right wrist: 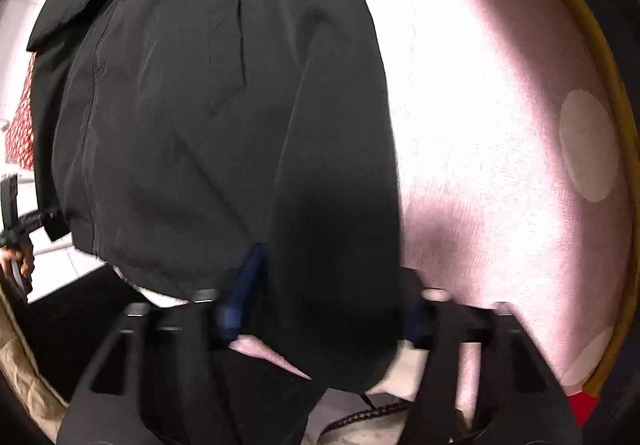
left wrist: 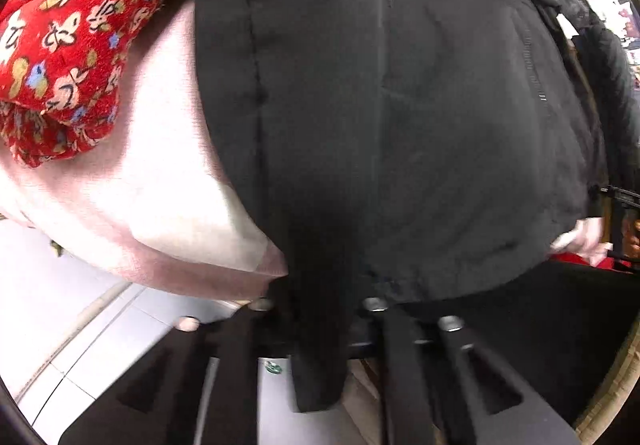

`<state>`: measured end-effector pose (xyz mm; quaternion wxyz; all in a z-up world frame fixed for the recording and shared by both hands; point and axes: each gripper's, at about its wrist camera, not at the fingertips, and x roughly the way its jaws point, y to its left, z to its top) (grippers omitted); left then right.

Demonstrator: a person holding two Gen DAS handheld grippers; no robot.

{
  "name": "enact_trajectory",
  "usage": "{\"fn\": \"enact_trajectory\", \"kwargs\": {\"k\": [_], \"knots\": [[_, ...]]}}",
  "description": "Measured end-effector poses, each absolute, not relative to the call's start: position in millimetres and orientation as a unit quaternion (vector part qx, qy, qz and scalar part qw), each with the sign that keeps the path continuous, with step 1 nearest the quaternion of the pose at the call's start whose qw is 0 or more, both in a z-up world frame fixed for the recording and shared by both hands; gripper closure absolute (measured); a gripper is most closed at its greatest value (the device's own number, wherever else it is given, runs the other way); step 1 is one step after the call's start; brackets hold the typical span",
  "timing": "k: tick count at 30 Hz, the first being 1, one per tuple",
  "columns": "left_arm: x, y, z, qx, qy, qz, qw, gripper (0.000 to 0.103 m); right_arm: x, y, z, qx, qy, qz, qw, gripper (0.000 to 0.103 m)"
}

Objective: Fold large clothes

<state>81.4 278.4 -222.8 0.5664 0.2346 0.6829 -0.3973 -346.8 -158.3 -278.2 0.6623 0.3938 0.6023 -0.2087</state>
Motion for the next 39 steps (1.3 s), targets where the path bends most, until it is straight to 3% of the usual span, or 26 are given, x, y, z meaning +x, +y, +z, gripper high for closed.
{"fn": "enact_trajectory", "kwargs": {"k": [3, 8, 13, 22, 25, 29, 39], "knots": [[83.3, 273.9, -209.3, 0.269, 0.671, -0.42, 0.549, 0.099, -356.6, -167.0, -265.0, 0.438, 0.575, -0.18, 0.667, 0.089], [83.1, 264.4, -154.9, 0.297, 0.62, -0.471, 0.553, 0.1, -354.3, -169.7, -215.9, 0.421, 0.553, -0.155, 0.702, 0.095], [48.6, 276.2, -141.4, 0.372, 0.602, -0.51, 0.488, 0.101, -356.0, -151.8, -194.1, 0.407, 0.565, -0.133, 0.705, 0.098], [11.2, 332.4, -144.1, 0.332, 0.679, -0.526, 0.39, 0.101, -379.8, -106.6, -214.0, 0.465, 0.595, -0.119, 0.644, 0.098], [28.1, 327.6, -139.9, 0.307, 0.682, -0.524, 0.407, 0.101, -375.4, -111.7, -221.8, 0.475, 0.594, -0.13, 0.636, 0.098], [65.7, 284.2, -92.5, 0.233, 0.649, -0.538, 0.484, 0.101, -322.0, -143.3, -214.8, 0.463, 0.571, -0.127, 0.667, 0.099], [229.5, 158.1, -7.3, 0.145, 0.549, -0.497, 0.656, 0.1, -188.7, -323.2, -114.5, 0.469, 0.404, -0.191, 0.762, 0.099]]}}
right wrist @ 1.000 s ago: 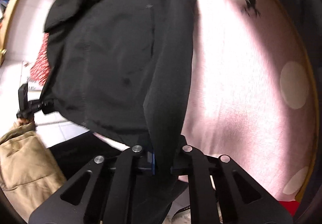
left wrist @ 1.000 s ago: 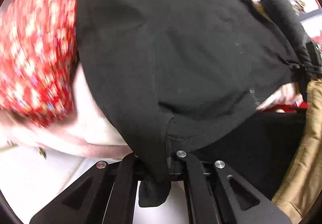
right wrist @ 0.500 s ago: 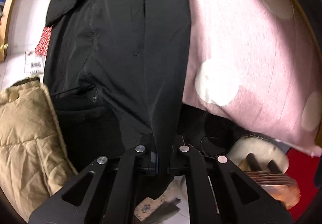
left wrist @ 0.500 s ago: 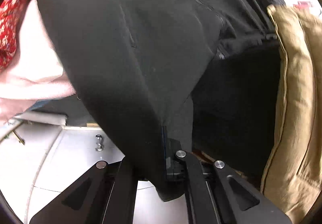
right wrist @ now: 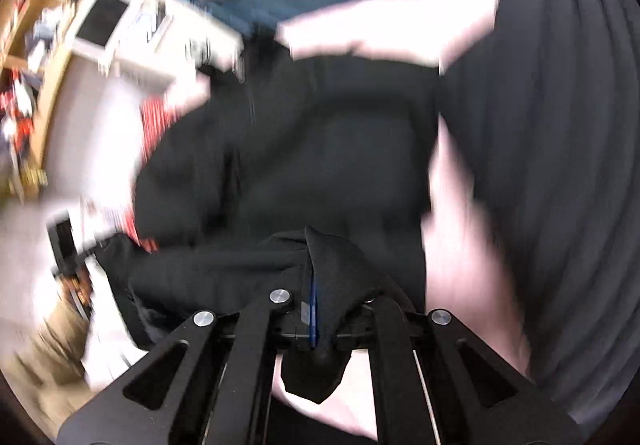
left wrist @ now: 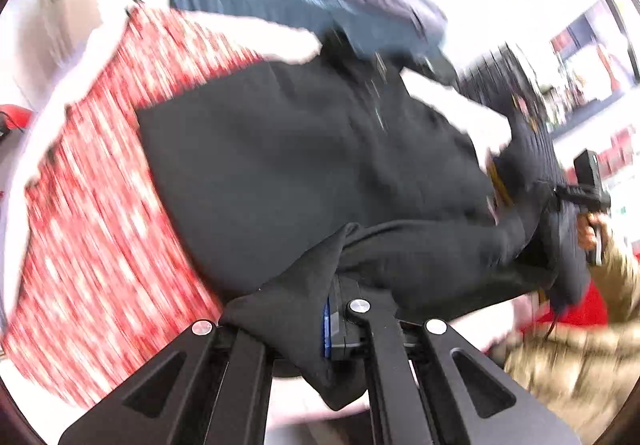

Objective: Fold large clothes

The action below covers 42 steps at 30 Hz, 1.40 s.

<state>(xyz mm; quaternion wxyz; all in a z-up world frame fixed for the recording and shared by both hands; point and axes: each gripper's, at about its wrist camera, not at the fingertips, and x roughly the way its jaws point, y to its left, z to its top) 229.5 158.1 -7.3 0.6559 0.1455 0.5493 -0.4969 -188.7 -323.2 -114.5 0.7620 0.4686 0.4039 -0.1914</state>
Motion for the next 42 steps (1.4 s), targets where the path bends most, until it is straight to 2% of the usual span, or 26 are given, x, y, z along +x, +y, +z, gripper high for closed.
{"fn": "enact_trajectory", "kwargs": {"k": [2, 4, 7, 16, 20, 22, 23, 24, 25, 26, 27, 28, 29, 30, 33, 37, 42], "knots": [[255.9, 132.2, 8.5, 0.118, 0.542, -0.493, 0.67, 0.1, -197.6, -370.1, -95.7, 0.496, 0.365, -0.19, 0.765, 0.099], [281.0, 111.1, 12.1, 0.113, 0.537, -0.477, 0.687, 0.1, -171.6, -392.5, -80.2, 0.486, 0.361, -0.209, 0.768, 0.099], [286.9, 59.9, -7.5, 0.105, 0.543, -0.454, 0.699, 0.1, -145.3, -418.3, -74.8, 0.481, 0.361, -0.224, 0.767, 0.098], [330.7, 9.0, -54.6, 0.089, 0.577, -0.437, 0.684, 0.1, -111.3, -467.6, -126.1, 0.535, 0.375, -0.268, 0.709, 0.098], [353.0, -4.5, -82.1, 0.055, 0.628, -0.419, 0.653, 0.094, -103.8, -483.1, -157.5, 0.576, 0.38, -0.27, 0.672, 0.098], [369.1, -5.0, -91.7, 0.005, 0.654, -0.414, 0.633, 0.086, -104.5, -489.9, -168.1, 0.606, 0.366, -0.264, 0.655, 0.092], [374.5, -3.9, -93.1, -0.016, 0.66, -0.416, 0.625, 0.082, -105.8, -494.8, -174.4, 0.624, 0.357, -0.262, 0.644, 0.086], [378.6, -2.3, -93.3, -0.032, 0.664, -0.416, 0.62, 0.073, -107.2, -498.2, -178.3, 0.635, 0.351, -0.261, 0.637, 0.08], [383.6, 0.1, -91.8, -0.044, 0.665, -0.411, 0.622, 0.058, -107.9, -502.4, -182.4, 0.643, 0.346, -0.261, 0.632, 0.075], [387.3, 2.7, -88.2, -0.05, 0.661, -0.406, 0.63, 0.051, -108.3, -505.3, -185.0, 0.648, 0.342, -0.264, 0.627, 0.061], [393.6, 8.7, -80.6, -0.062, 0.647, -0.399, 0.648, 0.04, -111.0, -509.7, -186.4, 0.654, 0.333, -0.268, 0.624, 0.051], [398.9, 14.3, -73.7, -0.073, 0.633, -0.394, 0.662, 0.029, -116.0, -514.5, -185.9, 0.662, 0.315, -0.275, 0.622, 0.047], [404.7, 21.3, -65.5, -0.085, 0.617, -0.388, 0.679, 0.024, -120.8, -518.3, -185.2, 0.67, 0.297, -0.28, 0.62, 0.043], [410.4, 29.5, -56.0, -0.096, 0.6, -0.376, 0.7, 0.017, -127.2, -523.3, -183.7, 0.681, 0.274, -0.286, 0.616, 0.042], [410.6, 33.4, -36.9, -0.073, 0.579, -0.371, 0.722, 0.017, -130.8, -528.1, -169.1, 0.665, 0.257, -0.305, 0.631, 0.042], [365.7, 15.0, -22.6, 0.019, 0.544, -0.382, 0.747, 0.015, -93.6, -497.7, -148.7, 0.546, 0.355, -0.315, 0.69, 0.042], [265.8, -14.4, -33.3, 0.128, 0.502, -0.43, 0.739, 0.013, -33.0, -400.1, -152.8, 0.36, 0.467, -0.278, 0.758, 0.043]]}}
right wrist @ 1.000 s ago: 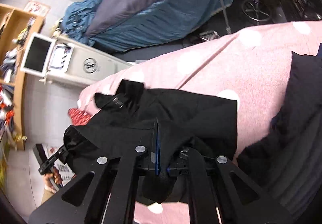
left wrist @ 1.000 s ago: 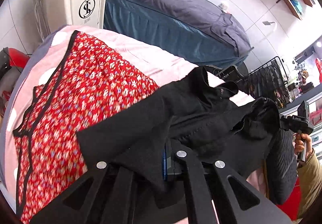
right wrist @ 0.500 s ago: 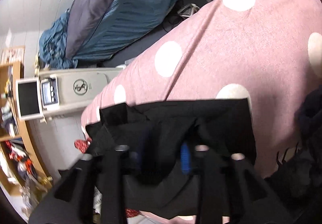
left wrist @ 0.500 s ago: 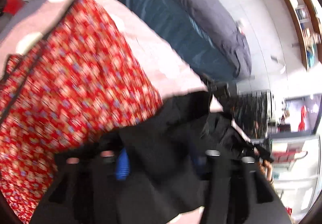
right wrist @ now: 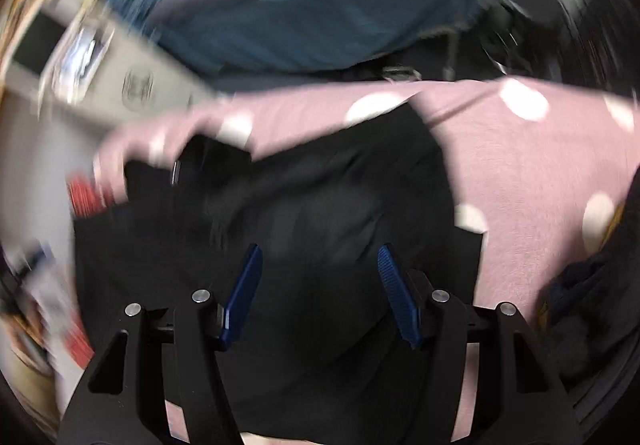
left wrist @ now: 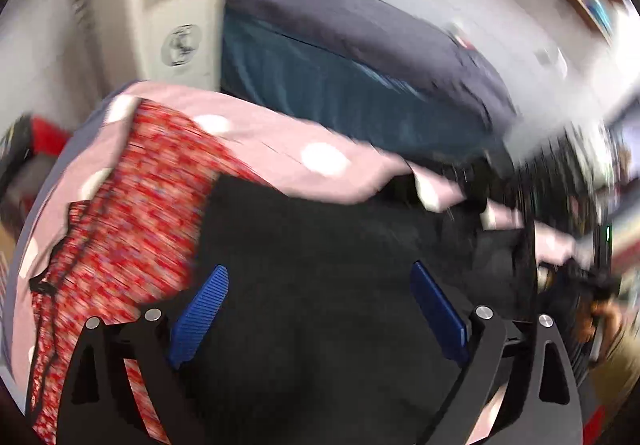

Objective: Fold large clothes

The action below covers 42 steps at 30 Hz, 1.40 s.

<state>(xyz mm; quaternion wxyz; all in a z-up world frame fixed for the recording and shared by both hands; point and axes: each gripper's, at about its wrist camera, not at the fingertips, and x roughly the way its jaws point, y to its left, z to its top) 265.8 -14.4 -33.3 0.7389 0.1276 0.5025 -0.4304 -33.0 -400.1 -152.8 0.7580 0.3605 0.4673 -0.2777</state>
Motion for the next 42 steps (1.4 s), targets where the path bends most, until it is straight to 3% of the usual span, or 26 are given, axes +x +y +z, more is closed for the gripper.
{"fn": "enact_trajectory", "kwargs": {"k": [6, 11, 15, 20, 21, 22, 28, 34, 36, 42], "knots": [[148.8, -44.3, -94.3, 0.277, 0.482, -0.49, 0.672, 0.012, -3.2, -300.1, -190.4, 0.234, 0.529, -0.232, 0.782, 0.042], [126.9, -75.2, -135.9, 0.333, 0.466, -0.48, 0.664, 0.012, 21.6, -260.0, -217.3, 0.134, 0.564, -0.203, 0.789, 0.043], [153.9, -113.5, -147.8, 0.356, 0.44, -0.436, 0.7, 0.012, 48.5, -271.5, -231.1, 0.096, 0.577, -0.205, 0.785, 0.042], [224.7, -156.7, -148.4, 0.35, 0.442, -0.366, 0.74, 0.012, 84.2, -329.6, -234.3, 0.143, 0.568, -0.243, 0.773, 0.039], [239.2, -158.7, -146.3, 0.345, 0.446, -0.35, 0.748, 0.012, 89.8, -341.3, -235.4, 0.157, 0.565, -0.252, 0.77, 0.027], [253.1, -160.1, -146.0, 0.342, 0.449, -0.33, 0.757, 0.012, 94.7, -353.0, -237.4, 0.169, 0.568, -0.261, 0.762, 0.024], [333.9, -109.1, -106.0, 0.235, 0.478, -0.258, 0.806, 0.012, 88.9, -424.2, -231.8, 0.255, 0.527, -0.345, 0.734, 0.024], [331.0, -69.9, -85.4, 0.197, 0.477, -0.291, 0.806, 0.012, 59.8, -447.1, -227.7, 0.328, 0.486, -0.386, 0.712, 0.024], [318.9, -68.7, -80.0, 0.211, 0.46, -0.299, 0.809, 0.006, 53.2, -442.2, -218.9, 0.335, 0.469, -0.393, 0.716, 0.023], [287.2, -68.6, -58.4, 0.186, 0.44, -0.32, 0.818, 0.007, 23.7, -416.3, -193.4, 0.331, 0.439, -0.398, 0.735, 0.019]]}}
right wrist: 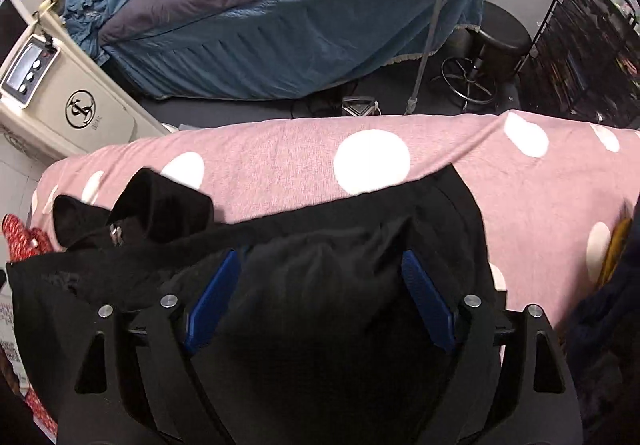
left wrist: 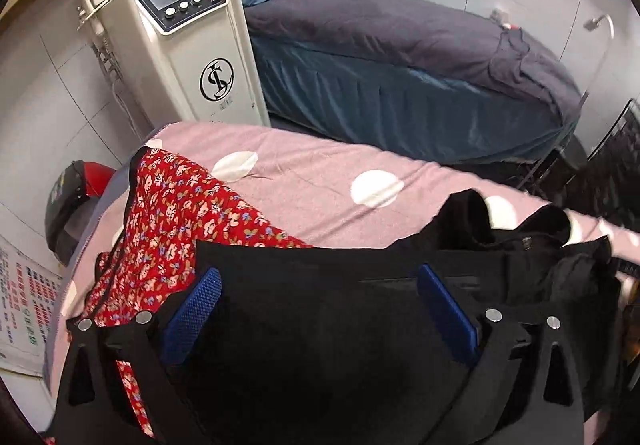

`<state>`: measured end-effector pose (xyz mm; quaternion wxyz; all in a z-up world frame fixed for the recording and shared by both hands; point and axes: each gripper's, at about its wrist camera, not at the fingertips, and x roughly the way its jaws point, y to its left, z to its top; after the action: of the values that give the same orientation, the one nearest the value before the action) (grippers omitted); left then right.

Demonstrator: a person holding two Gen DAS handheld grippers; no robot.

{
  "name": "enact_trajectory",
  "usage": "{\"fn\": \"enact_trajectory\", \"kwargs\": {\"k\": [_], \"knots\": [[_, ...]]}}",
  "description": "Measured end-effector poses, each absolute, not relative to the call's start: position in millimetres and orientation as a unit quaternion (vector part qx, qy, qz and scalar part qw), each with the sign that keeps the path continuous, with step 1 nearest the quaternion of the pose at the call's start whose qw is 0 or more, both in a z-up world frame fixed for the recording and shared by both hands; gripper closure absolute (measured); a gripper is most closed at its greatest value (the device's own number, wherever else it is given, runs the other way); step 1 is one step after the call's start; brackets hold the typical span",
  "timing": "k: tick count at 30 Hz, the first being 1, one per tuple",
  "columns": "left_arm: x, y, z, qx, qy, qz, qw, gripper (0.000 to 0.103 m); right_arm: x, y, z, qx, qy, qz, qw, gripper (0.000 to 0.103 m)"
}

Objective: Fold large clothes

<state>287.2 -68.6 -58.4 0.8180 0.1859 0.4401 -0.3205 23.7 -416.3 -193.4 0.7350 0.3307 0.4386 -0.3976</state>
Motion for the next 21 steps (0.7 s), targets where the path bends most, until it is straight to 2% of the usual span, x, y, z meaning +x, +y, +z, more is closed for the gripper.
{"fn": "enact_trajectory", "kwargs": {"k": [5, 10, 17, 21], "knots": [[262.1, -59.9, -49.8, 0.149, 0.461, -0.349, 0.802, 0.006, 4.9, -372.2, -187.6, 0.277, 0.469, -0.37, 0.753, 0.019], [214.7, -36.2, -66.9, 0.163, 0.498, -0.368, 0.768, 0.007, -23.2, -313.3, -193.5, 0.225, 0.511, -0.338, 0.757, 0.018], [152.9, 22.0, -101.8, 0.208, 0.527, -0.35, 0.746, 0.006, -95.3, -275.8, -217.7, 0.296, 0.519, -0.35, 0.722, 0.018], [128.0, 46.4, -106.2, 0.228, 0.515, -0.338, 0.754, 0.006, -122.8, -269.0, -221.0, 0.32, 0.51, -0.362, 0.711, 0.018]]}}
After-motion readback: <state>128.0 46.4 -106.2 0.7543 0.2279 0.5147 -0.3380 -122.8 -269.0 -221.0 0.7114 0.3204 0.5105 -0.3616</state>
